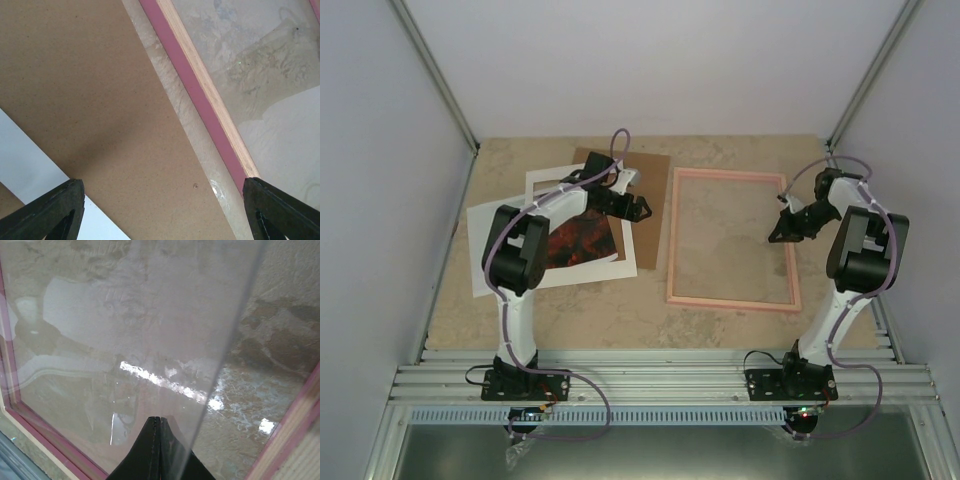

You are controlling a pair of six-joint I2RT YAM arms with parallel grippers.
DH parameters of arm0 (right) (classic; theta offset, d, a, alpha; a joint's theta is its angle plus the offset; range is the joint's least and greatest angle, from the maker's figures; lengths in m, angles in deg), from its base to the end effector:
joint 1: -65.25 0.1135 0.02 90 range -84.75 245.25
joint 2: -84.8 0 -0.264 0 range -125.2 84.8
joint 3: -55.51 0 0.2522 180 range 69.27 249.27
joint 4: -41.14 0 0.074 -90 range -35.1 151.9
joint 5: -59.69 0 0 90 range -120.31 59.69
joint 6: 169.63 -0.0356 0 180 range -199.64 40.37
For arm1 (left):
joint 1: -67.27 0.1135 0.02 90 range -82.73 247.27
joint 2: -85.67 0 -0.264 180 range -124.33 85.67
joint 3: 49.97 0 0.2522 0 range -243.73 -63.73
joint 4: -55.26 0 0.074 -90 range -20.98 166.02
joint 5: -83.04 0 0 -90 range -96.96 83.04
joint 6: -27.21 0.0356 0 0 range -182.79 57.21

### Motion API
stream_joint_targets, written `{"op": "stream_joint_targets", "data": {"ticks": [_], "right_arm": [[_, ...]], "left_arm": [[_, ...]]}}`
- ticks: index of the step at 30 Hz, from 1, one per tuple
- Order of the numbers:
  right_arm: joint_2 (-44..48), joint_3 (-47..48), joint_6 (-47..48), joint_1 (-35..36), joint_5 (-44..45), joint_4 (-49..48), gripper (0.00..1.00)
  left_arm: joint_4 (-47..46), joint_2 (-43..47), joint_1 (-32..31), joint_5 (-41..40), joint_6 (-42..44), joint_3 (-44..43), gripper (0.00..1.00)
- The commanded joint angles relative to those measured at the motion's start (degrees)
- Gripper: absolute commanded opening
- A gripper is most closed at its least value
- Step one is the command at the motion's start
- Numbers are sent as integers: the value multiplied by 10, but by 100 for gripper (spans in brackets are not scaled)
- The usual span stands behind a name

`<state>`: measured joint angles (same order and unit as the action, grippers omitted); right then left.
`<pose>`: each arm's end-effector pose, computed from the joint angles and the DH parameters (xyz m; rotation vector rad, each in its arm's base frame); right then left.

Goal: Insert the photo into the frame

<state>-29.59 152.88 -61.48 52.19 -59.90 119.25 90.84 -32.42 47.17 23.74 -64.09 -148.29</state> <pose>0.3554 -0.0644 0.1756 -0.0972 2.9820 0.7949 0.4080 -0.1687 0.1750 0.6259 2.4565 -0.8276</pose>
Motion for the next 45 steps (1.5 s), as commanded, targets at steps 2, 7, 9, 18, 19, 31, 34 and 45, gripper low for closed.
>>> {"op": "stream_joint_targets", "data": {"ticks": [2, 7, 9, 18, 19, 31, 34, 45], "right_arm": [[5, 3, 14, -1, 18, 19, 0], [3, 9, 20, -2, 21, 23, 0], [2, 12, 21, -3, 22, 23, 0], [-7, 23, 29, -5, 41, 24, 0], [-7, 22, 29, -6, 38, 24, 0], [-32, 5, 10, 1, -68, 24, 0], [-36, 1, 2, 3, -85, 17, 0], [-41, 1, -6, 8, -128, 11, 3]], "left_arm": [[-10, -20, -3, -10, -2, -22, 89], [-7, -23, -6, -17, -1, -27, 89], [-6, -24, -7, -19, -1, -26, 89], [-6, -28, -9, -32, -3, -29, 88], [-6, -28, -9, -33, -4, -31, 88], [-5, -45, -15, -31, -12, -47, 88], [-5, -49, -16, -32, -14, -51, 88], [9, -79, -16, -38, -9, -87, 77]]}}
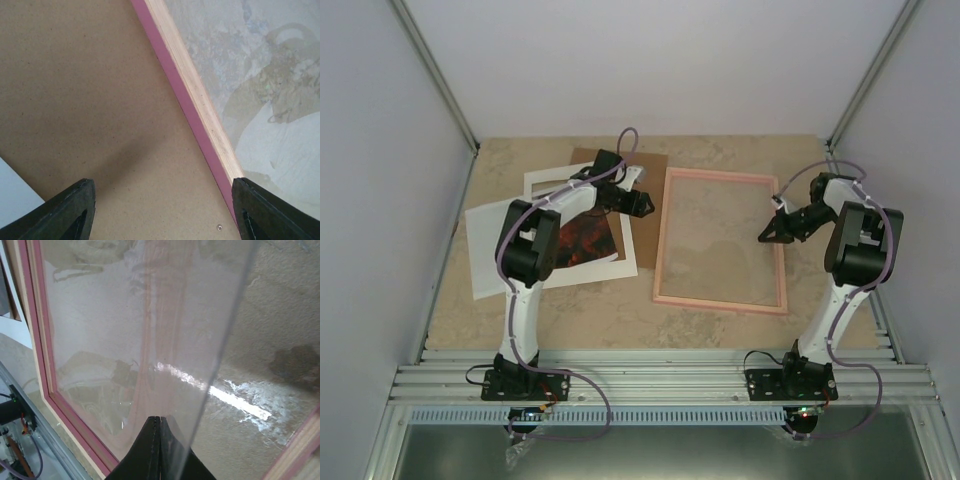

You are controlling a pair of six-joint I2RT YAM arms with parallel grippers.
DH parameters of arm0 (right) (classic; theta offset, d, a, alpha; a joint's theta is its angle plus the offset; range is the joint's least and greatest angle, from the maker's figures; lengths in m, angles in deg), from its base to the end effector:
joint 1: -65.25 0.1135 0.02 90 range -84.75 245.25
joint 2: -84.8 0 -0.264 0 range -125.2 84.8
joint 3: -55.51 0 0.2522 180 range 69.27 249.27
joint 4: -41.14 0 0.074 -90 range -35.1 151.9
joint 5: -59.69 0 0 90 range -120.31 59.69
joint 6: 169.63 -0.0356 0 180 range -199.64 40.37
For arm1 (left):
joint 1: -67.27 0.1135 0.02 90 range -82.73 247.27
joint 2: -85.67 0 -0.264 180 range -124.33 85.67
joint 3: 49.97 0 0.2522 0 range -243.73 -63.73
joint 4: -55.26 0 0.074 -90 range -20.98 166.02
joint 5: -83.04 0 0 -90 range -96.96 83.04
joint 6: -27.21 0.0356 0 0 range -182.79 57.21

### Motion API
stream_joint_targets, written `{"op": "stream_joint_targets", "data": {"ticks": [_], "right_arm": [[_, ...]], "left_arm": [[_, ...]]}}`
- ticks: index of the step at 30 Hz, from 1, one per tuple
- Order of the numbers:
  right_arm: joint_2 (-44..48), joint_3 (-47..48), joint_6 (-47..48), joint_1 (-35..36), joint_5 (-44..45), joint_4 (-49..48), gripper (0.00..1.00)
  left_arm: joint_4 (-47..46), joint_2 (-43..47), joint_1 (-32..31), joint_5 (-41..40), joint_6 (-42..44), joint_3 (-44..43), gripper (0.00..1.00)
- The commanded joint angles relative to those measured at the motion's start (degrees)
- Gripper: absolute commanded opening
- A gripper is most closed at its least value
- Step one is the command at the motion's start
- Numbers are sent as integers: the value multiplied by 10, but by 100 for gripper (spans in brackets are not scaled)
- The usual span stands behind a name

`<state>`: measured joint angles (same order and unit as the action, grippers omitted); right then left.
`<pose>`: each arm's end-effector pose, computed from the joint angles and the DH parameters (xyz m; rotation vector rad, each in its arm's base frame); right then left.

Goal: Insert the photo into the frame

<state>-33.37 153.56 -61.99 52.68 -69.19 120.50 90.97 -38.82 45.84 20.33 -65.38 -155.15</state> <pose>0.3608 -0.0576 0.1592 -0.0440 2.9324 1.0622 0.4297 -0.1862 0.1611 0.6070 2.4722 -0.7691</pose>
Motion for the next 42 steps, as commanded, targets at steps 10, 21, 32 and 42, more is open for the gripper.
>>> {"op": "stream_joint_targets", "data": {"ticks": [10, 21, 32, 42], "right_arm": [[21, -22, 27, -31, -124, 27, 20], [8, -33, 12, -45, -170, 21, 28], [-49, -27, -15, -44, -173, 2, 1], [-89, 10, -30, -18, -187, -5, 1]], "left_arm": [[21, -7, -3, -2, 8, -9, 77], [16, -2, -3, 15, -4, -5, 77], [-43, 0, -7, 26, -54, 6, 76], [-62, -38, -19, -23, -107, -34, 77]]}}
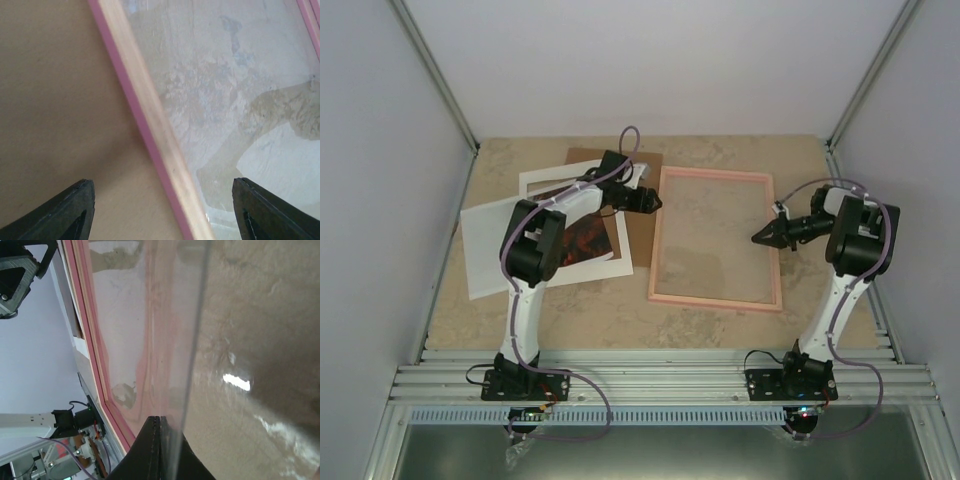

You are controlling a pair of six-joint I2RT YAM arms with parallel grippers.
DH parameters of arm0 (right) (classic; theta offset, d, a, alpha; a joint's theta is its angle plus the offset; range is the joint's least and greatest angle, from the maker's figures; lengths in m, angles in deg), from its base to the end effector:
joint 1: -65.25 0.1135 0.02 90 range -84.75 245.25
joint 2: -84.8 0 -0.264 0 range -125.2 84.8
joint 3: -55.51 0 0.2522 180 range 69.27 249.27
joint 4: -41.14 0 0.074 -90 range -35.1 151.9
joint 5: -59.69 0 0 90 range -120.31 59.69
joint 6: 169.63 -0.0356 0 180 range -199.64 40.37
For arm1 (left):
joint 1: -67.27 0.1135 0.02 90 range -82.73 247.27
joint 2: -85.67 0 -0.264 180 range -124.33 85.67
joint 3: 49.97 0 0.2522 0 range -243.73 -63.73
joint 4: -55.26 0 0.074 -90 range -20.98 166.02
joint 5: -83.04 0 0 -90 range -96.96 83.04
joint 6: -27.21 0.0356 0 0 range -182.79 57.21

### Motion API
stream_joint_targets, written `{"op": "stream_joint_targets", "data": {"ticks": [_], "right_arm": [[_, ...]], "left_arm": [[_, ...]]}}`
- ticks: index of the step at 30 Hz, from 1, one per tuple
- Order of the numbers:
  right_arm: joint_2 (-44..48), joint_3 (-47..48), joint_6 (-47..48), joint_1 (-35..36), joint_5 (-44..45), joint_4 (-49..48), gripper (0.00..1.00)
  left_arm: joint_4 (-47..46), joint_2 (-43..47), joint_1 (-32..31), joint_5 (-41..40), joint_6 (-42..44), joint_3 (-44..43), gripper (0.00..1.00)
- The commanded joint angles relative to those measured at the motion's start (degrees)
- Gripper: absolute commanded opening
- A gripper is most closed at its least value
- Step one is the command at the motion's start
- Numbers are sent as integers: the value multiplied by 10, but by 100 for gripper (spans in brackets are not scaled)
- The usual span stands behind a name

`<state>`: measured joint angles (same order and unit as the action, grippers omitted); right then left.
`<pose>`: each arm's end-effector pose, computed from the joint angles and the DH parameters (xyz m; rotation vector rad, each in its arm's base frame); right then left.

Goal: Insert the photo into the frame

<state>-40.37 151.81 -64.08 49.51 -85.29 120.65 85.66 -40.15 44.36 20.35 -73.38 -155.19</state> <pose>0.3574 -0.0704 0.1179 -0.2341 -2.7273 -1.4857 0.4331 -0.2008 0.1567 0.4818 2.4610 -0.8362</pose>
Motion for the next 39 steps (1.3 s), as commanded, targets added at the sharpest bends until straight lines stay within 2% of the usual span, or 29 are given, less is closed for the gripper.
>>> {"op": "stream_joint_targets", "data": {"ticks": [1, 4, 10, 16, 39], "right_arm": [[-23, 33, -10, 15, -26, -6, 1], [-31, 45, -10, 16, -32, -3, 0], [-14, 29, -2, 14, -77, 19, 1], [11, 17, 13, 11, -94, 43, 1], [5, -7, 27, -7, -172, 98, 1]], "left_arm": [[-5, -31, -4, -33, -32, -43, 77], [6, -46, -5, -61, -50, -62, 69], [8, -56, -7, -85, -58, -62, 61], [11, -56, -7, -92, -58, -59, 59], [14, -65, -9, -104, -52, -64, 51]]}}
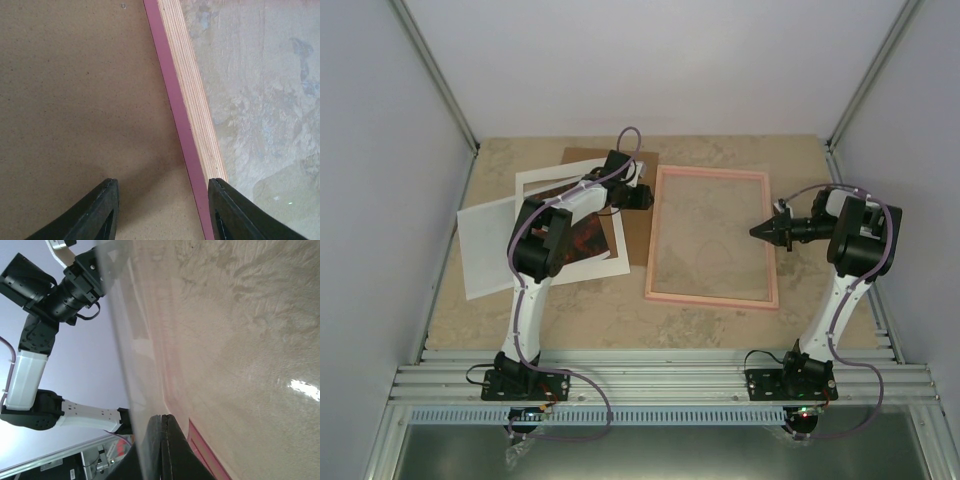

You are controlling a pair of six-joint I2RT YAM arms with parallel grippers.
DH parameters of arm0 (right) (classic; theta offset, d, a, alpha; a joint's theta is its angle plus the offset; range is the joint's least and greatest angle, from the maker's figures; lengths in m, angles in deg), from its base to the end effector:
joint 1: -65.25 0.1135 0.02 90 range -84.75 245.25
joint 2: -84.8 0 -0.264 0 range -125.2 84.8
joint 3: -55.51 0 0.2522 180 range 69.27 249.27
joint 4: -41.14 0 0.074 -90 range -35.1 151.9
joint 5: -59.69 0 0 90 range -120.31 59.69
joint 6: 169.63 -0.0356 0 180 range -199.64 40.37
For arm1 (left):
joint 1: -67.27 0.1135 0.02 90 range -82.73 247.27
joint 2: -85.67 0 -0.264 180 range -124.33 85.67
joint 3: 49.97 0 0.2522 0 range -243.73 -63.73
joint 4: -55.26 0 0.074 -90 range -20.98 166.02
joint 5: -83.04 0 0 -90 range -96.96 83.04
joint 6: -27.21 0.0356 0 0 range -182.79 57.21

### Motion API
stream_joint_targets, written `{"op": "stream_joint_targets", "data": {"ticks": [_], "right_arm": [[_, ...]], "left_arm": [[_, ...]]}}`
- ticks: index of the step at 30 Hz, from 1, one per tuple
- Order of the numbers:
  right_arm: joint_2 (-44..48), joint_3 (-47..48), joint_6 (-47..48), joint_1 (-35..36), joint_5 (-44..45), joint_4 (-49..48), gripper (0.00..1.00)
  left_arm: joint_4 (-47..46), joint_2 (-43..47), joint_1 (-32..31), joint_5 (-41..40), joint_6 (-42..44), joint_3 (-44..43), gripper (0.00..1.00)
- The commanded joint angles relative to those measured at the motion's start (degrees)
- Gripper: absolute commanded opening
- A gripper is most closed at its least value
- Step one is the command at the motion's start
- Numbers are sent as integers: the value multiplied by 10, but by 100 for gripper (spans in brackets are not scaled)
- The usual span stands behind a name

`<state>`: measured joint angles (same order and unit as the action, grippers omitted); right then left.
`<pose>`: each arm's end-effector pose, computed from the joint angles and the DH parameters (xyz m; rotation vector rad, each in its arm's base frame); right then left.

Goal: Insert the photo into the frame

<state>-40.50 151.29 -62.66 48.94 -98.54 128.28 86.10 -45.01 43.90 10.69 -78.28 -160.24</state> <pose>0.3480 -0.0674 0.1268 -0.3852 -2.4912 -1.7843 0.4510 -0.2067 0.1416 0.3109 2.5083 -0.6647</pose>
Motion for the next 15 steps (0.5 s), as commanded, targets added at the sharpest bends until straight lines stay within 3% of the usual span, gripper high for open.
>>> {"op": "stream_joint_targets", "data": {"ticks": [1, 15], "right_arm": [[7, -2, 15, -1, -44, 25, 1], [6, -36, -44, 12, -48, -37, 0]], "left_arm": [[10, -17, -4, -8, -4, -14, 52], [15, -1, -4, -5, 3, -16, 50]]}}
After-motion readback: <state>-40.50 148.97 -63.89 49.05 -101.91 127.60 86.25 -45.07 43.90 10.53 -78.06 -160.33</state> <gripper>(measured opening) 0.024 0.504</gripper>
